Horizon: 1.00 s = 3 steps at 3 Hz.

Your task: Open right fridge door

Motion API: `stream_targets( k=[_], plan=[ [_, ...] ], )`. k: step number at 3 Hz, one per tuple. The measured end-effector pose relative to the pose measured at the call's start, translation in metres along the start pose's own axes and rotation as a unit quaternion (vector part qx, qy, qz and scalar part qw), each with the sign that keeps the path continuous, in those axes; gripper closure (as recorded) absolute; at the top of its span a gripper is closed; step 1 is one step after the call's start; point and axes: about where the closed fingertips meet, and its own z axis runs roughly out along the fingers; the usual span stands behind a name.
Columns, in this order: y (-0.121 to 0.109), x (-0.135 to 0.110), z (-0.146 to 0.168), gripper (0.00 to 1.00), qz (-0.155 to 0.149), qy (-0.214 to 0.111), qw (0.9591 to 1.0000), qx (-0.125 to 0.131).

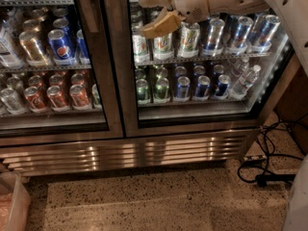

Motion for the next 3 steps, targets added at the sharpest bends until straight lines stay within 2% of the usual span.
stream_targets(
  k=[1,2,3],
  plan=[
    [-0.013,0.001,0.004,0.35,-0.011,0.009,0.9999,0.010],
    [-0.021,0.001,0.014,0.34,-0.019,0.008,0.9998,0.006],
    [-0.022,0.002,0.030,0.34,-0.017,-0.005,0.9998,-0.014]
  ],
)
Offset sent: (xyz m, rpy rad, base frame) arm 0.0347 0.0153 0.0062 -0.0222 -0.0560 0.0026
